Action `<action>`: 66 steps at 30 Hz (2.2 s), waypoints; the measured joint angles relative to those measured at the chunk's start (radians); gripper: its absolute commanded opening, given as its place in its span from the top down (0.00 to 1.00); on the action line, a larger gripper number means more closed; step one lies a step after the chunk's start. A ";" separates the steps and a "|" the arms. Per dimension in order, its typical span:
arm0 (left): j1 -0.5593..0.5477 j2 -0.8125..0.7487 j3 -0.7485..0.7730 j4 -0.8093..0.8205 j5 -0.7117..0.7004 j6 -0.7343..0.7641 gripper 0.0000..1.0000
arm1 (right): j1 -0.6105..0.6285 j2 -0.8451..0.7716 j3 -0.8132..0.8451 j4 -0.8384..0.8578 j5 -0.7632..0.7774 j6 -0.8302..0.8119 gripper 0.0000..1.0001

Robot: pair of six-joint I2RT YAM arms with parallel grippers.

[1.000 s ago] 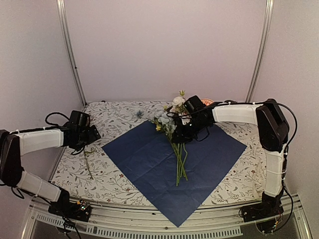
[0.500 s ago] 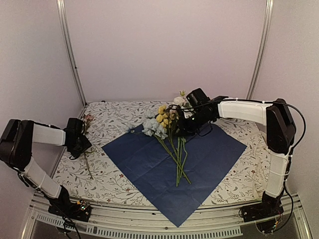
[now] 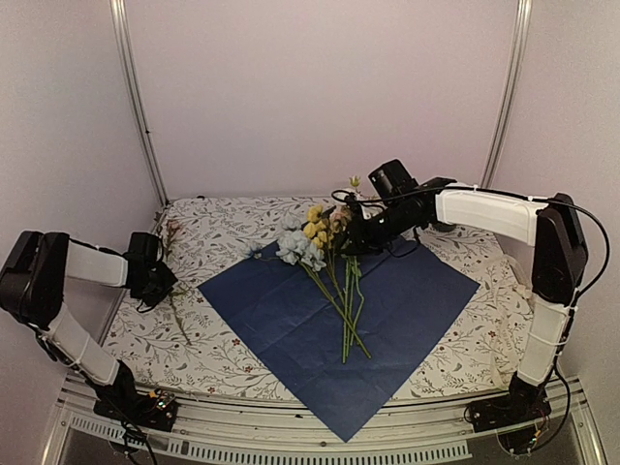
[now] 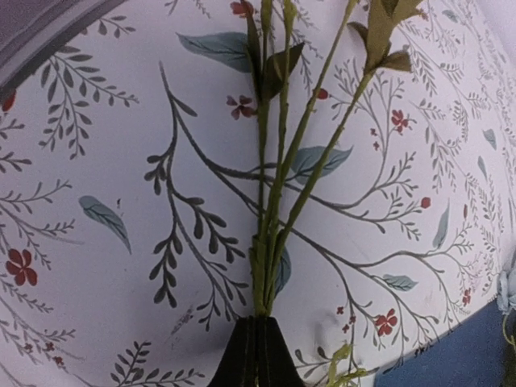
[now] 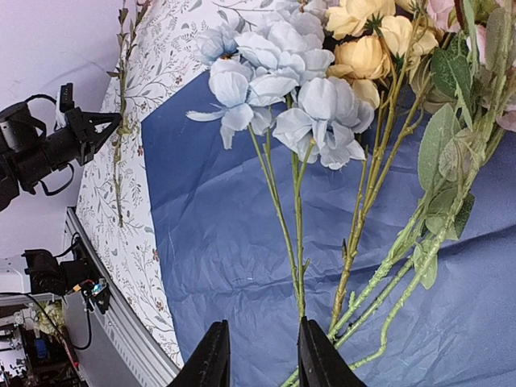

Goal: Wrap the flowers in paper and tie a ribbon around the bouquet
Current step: Pick up the fake flower from the corner of the board, then pass from the left arm to the right, then place the fake flower on the flattened wrapping paper.

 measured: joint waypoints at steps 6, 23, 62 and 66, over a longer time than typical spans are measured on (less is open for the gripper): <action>-0.001 -0.055 -0.020 -0.025 0.019 0.021 1.00 | 0.000 -0.024 -0.001 -0.002 -0.002 -0.011 0.68; -0.671 -0.538 0.168 0.282 -0.034 0.379 1.00 | 0.039 -0.190 -0.072 0.448 -0.376 0.029 0.41; -0.604 -0.188 0.208 -0.019 -0.060 0.200 0.07 | -0.089 -0.065 -0.229 0.507 -0.182 0.271 0.98; -0.571 -0.158 0.121 -0.109 -0.062 0.167 0.02 | -0.086 0.025 -0.210 0.497 -0.158 0.287 0.77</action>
